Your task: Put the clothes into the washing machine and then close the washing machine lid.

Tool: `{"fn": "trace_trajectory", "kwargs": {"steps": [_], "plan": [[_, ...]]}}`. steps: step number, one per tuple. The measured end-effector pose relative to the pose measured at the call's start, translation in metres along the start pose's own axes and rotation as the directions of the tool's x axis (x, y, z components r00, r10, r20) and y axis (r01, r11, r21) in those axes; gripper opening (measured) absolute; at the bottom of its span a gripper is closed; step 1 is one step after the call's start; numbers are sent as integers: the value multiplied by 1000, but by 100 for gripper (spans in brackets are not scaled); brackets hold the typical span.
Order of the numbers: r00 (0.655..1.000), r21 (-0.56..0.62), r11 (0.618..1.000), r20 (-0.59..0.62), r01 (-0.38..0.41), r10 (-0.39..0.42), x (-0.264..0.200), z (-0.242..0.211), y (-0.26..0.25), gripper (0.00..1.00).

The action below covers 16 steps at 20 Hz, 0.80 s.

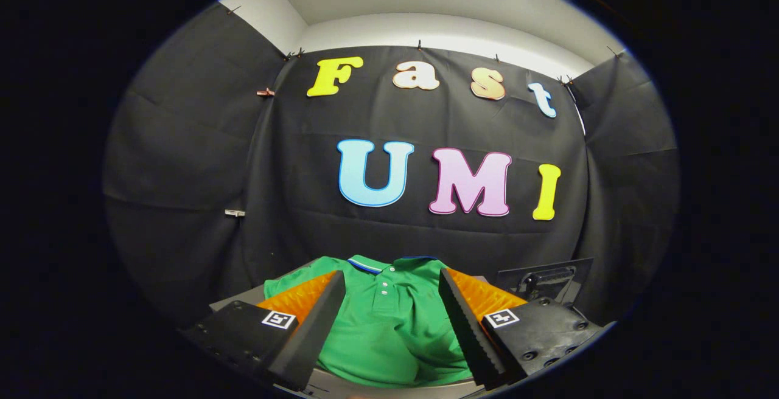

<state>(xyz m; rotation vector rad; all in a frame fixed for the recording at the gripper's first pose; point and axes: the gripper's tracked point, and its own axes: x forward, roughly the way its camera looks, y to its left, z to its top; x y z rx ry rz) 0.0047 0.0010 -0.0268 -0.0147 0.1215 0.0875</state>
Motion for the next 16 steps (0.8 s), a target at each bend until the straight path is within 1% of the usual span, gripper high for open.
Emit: {"fn": "trace_trajectory", "kwargs": {"steps": [3,5,8,11,12,13,14,16], "plan": [[999,5,999,-26,-37,37,13,1,9,97],[994,14,998,-85,-62,63,22,-5,13,96],[982,51,998,-182,-44,53,41,-11,9,97],[955,56,998,-292,-43,57,70,-26,12,97],[944,40,999,-326,-36,47,82,-34,10,97],[926,18,999,-375,-28,33,92,-47,8,97],[903,-2,1000,-430,-30,26,100,-62,9,96],[840,-54,998,-542,-26,-7,110,-92,4,97]]}}
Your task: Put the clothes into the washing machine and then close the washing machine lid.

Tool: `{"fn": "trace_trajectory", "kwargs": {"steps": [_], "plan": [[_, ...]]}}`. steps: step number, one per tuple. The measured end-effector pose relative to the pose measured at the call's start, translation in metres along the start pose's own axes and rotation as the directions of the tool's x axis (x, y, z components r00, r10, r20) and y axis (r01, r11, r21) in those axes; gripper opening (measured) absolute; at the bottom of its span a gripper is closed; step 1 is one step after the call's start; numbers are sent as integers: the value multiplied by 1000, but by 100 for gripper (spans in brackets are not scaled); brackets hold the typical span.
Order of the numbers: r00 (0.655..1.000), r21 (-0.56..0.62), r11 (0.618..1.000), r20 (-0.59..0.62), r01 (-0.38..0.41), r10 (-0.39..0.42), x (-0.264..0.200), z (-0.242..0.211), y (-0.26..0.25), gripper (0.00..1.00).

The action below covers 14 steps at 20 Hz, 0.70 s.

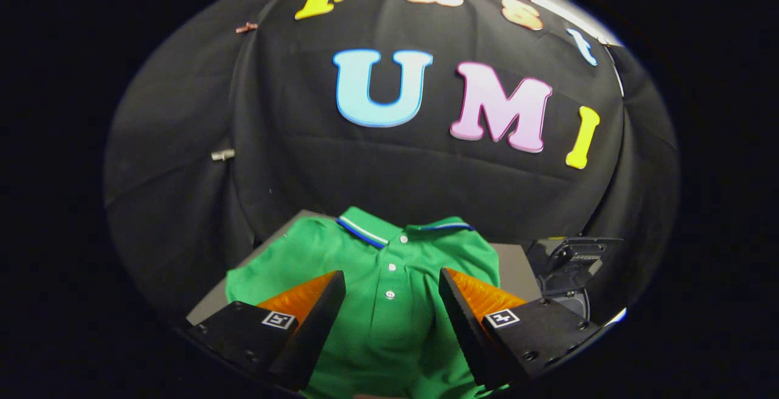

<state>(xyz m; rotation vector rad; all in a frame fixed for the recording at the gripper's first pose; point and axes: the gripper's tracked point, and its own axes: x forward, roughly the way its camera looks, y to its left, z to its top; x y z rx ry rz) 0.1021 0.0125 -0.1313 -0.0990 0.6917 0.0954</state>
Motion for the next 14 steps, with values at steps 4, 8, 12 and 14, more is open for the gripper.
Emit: {"fn": "trace_trajectory", "kwargs": {"steps": [4,8,12,14], "plan": [[983,71,997,-181,-15,28,14,-24,4,96],[978,70,995,-190,-74,86,19,-22,6,94],[990,4,993,-80,-115,115,11,-20,9,41],[989,36,991,-67,-127,129,8,-24,6,28]]}}
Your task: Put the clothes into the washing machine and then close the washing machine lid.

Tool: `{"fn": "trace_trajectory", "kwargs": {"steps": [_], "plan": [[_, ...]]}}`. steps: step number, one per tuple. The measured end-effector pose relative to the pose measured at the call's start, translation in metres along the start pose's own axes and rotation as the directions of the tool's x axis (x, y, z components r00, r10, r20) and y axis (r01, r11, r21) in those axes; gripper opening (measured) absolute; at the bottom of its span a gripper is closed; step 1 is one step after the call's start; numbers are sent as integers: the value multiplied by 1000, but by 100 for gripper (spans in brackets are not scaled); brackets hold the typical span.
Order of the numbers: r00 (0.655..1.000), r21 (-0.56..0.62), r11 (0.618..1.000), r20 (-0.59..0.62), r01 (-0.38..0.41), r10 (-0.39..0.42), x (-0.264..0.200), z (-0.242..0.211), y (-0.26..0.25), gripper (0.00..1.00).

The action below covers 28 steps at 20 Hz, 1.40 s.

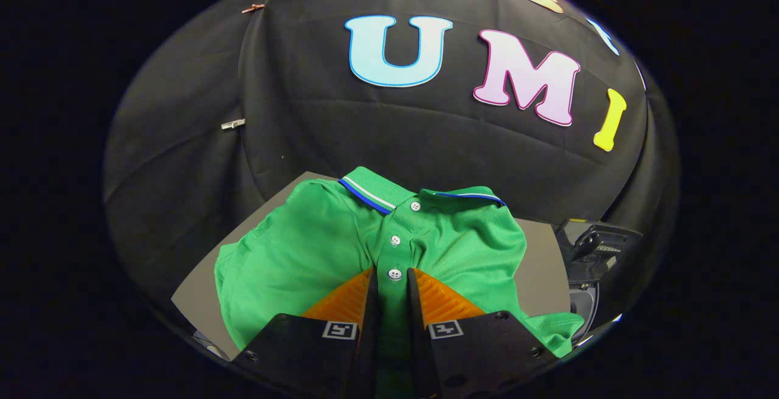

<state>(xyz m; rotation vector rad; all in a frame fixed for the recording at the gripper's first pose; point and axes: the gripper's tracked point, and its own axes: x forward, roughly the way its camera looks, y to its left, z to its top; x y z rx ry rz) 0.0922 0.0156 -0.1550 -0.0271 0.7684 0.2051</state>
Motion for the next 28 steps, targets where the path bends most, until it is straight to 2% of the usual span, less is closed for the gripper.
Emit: {"fn": "trace_trajectory", "kwargs": {"steps": [2,4,7,11,17,23,28], "plan": [[1000,8,1000,-1,-30,30,4,2,-2,28],[999,7,999,8,-50,50,4,5,-4,10],[1000,8,1000,-20,-17,17,-2,1,-12,10],[1000,-129,992,-20,-14,12,-7,4,-9,10],[999,-37,998,8,-50,50,-13,20,-14,10],[995,-30,996,46,-88,89,-28,37,-15,10],[984,-44,986,65,-162,165,-42,44,-18,10]]}}
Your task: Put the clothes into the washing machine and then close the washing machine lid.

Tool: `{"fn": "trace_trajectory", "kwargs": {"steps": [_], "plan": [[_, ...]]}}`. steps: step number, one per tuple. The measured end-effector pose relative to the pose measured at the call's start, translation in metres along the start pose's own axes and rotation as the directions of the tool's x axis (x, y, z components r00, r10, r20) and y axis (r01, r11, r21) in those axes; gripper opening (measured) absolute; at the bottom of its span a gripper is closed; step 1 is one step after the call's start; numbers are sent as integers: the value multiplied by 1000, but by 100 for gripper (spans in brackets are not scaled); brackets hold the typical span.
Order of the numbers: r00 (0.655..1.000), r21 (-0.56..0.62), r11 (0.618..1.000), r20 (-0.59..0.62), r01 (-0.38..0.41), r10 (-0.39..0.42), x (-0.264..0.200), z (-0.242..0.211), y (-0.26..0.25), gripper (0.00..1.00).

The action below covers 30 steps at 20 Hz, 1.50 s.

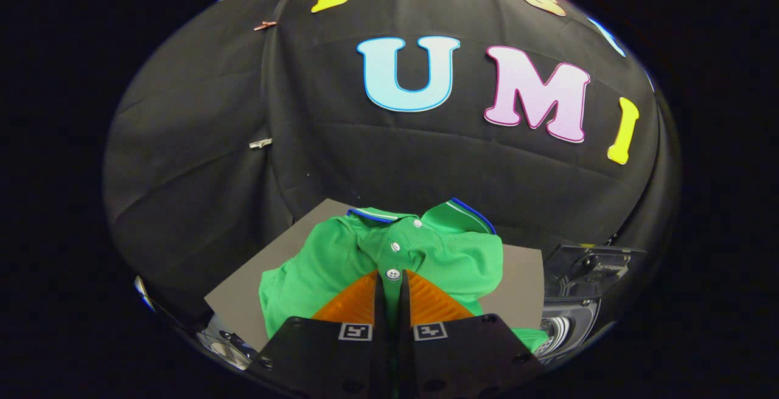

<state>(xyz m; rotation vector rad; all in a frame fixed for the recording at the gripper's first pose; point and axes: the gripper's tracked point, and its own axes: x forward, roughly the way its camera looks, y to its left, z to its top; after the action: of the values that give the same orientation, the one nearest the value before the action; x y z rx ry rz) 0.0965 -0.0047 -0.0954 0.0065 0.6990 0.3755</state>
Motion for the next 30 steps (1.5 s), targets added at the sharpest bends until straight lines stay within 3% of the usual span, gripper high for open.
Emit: {"fn": "trace_trajectory", "kwargs": {"steps": [7,13,24,30], "plan": [[991,-63,992,62,-112,115,-33,14,-31,10],[982,7,986,93,-165,164,-60,21,-101,10],[986,144,979,103,-146,132,-104,-5,-287,9],[993,168,980,69,-109,98,-103,-31,-368,9]]}}
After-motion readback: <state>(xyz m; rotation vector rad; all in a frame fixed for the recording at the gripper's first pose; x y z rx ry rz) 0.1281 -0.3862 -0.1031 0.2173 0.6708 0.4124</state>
